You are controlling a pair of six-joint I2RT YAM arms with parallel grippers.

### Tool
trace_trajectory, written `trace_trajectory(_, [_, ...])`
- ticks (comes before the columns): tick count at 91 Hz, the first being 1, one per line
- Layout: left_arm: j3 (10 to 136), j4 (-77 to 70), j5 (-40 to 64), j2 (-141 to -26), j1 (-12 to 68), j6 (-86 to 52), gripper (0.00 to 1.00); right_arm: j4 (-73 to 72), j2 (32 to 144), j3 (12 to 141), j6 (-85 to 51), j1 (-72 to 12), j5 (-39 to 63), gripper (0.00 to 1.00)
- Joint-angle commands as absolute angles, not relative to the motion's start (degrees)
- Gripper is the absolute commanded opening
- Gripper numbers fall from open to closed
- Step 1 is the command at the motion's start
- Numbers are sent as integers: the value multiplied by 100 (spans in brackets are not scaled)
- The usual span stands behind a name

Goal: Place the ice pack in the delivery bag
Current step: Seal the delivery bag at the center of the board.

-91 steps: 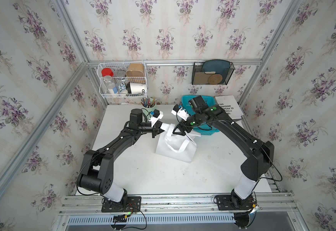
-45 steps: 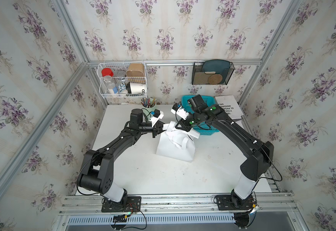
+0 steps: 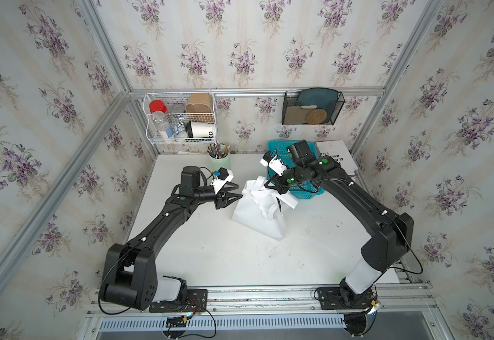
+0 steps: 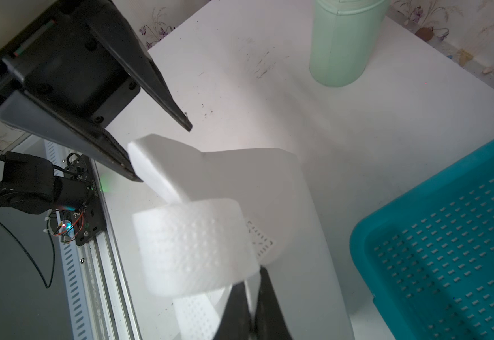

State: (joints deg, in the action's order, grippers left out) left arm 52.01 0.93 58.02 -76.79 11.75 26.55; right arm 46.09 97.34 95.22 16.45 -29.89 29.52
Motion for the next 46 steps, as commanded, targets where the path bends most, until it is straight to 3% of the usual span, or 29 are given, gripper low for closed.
trace_trajectory(1, [5001, 731, 5019, -7094, 998, 3243, 57, 4338, 9755, 9504, 1592, -2918, 3179, 6])
trace_trajectory(9, [4893, 637, 5212, -6448, 945, 3309, 67, 4357, 9818, 9554, 1644, -2918, 3320, 7])
trace_trajectory(15, [5016, 518, 5439, -6257, 1016, 3177, 69, 4360, 9818, 9556, 1717, -2918, 3429, 11])
trace_trajectory(31, [5477, 729, 5211, -6650, 1621, 3405, 68, 4337, 9814, 9678, 1671, -2918, 3476, 52])
trace_trajectory(46, [5914, 960, 4941, -6737, 1940, 3720, 68, 3913, 9273, 10052, 1317, -2918, 2945, 78])
